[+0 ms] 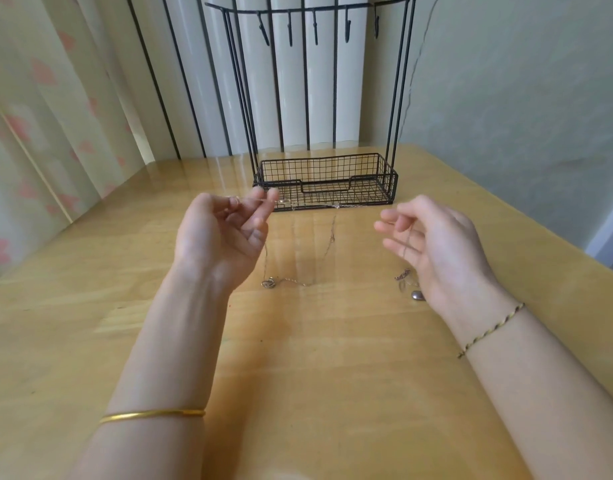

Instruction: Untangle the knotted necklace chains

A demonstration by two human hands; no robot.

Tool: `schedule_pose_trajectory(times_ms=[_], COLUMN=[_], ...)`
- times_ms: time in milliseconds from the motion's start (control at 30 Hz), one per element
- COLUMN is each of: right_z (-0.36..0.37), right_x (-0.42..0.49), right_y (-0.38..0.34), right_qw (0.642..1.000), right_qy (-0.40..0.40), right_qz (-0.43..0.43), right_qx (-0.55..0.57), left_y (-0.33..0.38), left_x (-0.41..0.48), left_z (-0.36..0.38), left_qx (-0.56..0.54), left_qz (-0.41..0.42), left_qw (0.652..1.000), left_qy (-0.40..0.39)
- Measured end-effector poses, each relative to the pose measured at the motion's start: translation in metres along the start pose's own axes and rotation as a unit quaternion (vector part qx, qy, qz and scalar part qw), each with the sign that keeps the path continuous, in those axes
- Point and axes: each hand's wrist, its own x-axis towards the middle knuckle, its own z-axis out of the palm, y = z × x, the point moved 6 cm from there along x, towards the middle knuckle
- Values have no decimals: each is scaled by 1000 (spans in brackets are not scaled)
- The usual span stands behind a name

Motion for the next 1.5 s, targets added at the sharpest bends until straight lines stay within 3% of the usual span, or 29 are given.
schedule_pose_trajectory(times_ms=[100,200,300,367,467,633,1033,1367,1500], right_z=[11,17,18,18,19,23,19,32,32], right_x=[-4,-7,-7,-7,-8,-10,-11,-21,-22], right_y=[3,4,0,-2,-6,-11,-4,-9,-10], right_qw=[983,977,979,978,978,982,995,966,958], right_qy=[-60,-82,-89,-91,-105,-122,-81,-165,-158], right_qz=[61,73,57,44,20,-18,-26,-92,-120], right_qx=[161,180,177,182,180,144,-45,-177,-205], left_y=[-8,-10,-7,-11,-21,-21,-17,-16,-16], left_x=[-4,-5,-15,-24,-33,-29,-26,-24,-25], left_z=[10,17,31,40,48,43,42,42,43], left_qx=[59,218,418,488,508,516,458,469,481], left_qz=[-31,21,119,143,125,97,97,127,137], left_qw=[997,973,894,847,826,824,859,854,847], left_qy=[-49,-72,-110,-156,-213,-214,-209,-186,-182])
